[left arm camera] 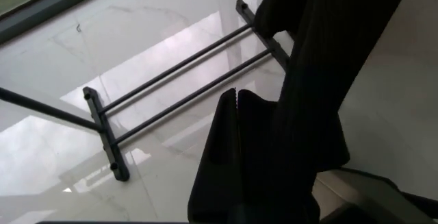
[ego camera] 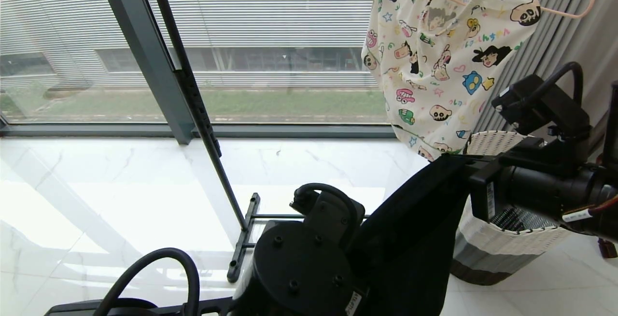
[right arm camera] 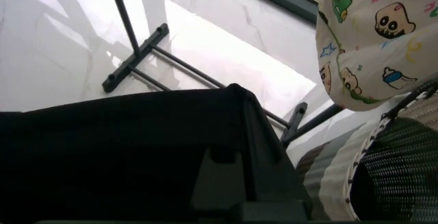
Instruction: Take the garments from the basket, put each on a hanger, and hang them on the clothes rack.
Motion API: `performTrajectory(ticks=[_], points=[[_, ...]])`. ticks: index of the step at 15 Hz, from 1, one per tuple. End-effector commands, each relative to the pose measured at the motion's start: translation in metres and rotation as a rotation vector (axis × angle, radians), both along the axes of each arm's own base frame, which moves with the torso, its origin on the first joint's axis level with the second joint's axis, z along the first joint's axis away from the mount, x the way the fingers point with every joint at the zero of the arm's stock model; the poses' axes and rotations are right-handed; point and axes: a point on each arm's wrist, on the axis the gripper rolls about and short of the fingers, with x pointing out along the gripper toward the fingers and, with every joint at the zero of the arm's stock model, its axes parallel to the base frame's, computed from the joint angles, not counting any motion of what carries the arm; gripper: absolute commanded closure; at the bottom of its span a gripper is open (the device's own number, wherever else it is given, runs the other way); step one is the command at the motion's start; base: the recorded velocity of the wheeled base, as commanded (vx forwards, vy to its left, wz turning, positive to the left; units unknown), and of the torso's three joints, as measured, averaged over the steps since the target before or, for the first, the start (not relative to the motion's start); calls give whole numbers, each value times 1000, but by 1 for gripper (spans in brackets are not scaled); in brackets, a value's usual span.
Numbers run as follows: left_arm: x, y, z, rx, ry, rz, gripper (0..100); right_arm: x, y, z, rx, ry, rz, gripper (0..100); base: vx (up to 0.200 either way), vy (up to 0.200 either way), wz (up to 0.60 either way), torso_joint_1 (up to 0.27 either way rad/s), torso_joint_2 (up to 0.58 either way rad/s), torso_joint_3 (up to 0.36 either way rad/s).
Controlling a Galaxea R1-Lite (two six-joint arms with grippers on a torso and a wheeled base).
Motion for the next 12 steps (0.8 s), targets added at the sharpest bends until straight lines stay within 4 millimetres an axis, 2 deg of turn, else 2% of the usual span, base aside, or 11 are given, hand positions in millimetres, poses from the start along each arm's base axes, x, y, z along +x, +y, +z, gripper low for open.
performTrajectory(ticks=[1, 4, 7, 8, 12], points=[[12, 3, 6, -18, -20, 56, 100, -10, -10, -6, -13, 7, 4, 100, 0, 0, 0, 0, 0, 0], [35, 5, 28, -103, -68, 127, 100, -30, -22, -23, -79, 5, 49, 100, 0, 0, 0, 0, 0, 0], [39, 5, 34, -123, -82, 138, 100, -37, -23, -30, -110, 9, 79, 100, 0, 0, 0, 0, 0, 0], [39, 5, 33, -122, -83, 136, 100, -40, -20, -31, -112, 10, 98, 0, 0, 0, 0, 0, 0, 0], [39, 6, 35, -110, -92, 133, 100, -57, -20, -35, -128, 26, 178, 0, 0, 0, 0, 0, 0, 0]])
